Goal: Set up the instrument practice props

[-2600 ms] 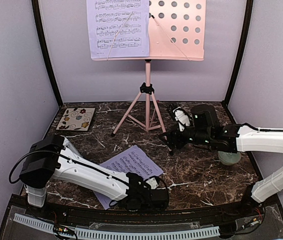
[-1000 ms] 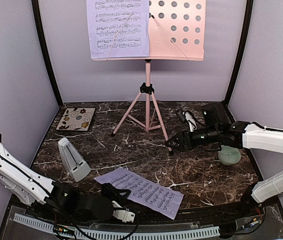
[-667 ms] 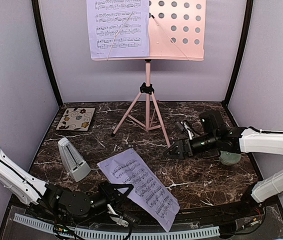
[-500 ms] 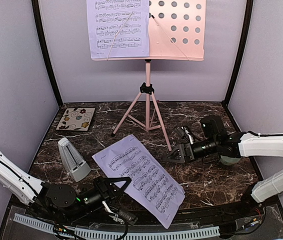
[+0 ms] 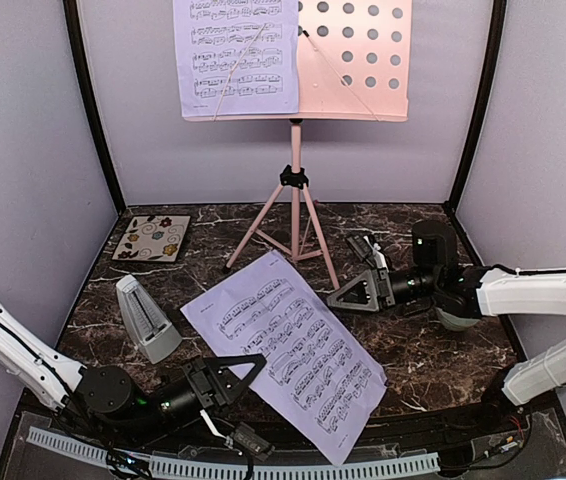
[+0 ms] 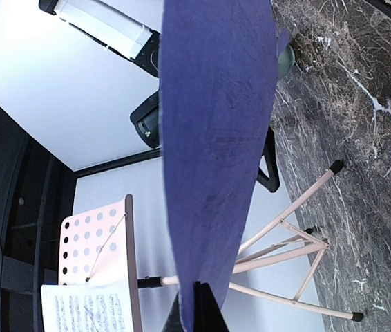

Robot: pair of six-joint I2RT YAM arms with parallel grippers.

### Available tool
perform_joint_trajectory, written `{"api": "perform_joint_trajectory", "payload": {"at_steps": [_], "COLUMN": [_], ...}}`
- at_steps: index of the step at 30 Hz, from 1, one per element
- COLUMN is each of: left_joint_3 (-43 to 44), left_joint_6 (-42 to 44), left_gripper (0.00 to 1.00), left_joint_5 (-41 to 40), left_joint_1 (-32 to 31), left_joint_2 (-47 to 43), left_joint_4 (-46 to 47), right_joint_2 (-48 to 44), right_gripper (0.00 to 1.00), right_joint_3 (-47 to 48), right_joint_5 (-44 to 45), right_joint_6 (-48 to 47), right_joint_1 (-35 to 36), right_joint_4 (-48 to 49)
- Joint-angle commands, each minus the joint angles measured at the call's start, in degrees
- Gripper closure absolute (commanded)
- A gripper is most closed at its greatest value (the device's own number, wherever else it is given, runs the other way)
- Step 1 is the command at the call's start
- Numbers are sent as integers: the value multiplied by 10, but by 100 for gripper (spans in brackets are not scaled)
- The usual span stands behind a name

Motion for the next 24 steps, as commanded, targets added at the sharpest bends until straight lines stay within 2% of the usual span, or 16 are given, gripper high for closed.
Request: {"api": "perform_joint_trajectory", "payload": {"at_steps": [1, 8, 12, 15, 18, 20, 24], "left_joint_3": [21, 22, 28, 28, 27, 23, 14], "left_joint_6": [21, 35, 43, 43, 43, 43, 44], "left_gripper": [100, 100, 100, 100, 100, 100, 100], "left_joint_5": [4, 2, -1, -4, -6, -7, -21], "left_joint_1": [-7, -15, -23, -28, -28, -28, -27], "left_joint_2": [1, 12, 11, 11, 11, 10, 9], "left_joint_4": [33, 54, 60, 57, 54, 57, 66], "right_joint_2": [-4, 17, 26, 33, 28, 26, 20], "right_gripper": [17, 26, 20, 24, 34, 45, 78], "right_joint_3": [26, 44, 59, 66, 75, 84, 94], "right_joint_5": [-39, -43, -29, -38, -49, -60, -66], "right_joint_6": [25, 2, -25, -22, -18, -17, -20], "right_joint_1": [20, 36, 37, 38, 50, 59, 64], "right_joint_4": [48, 17, -19, -10, -1, -1, -9]}}
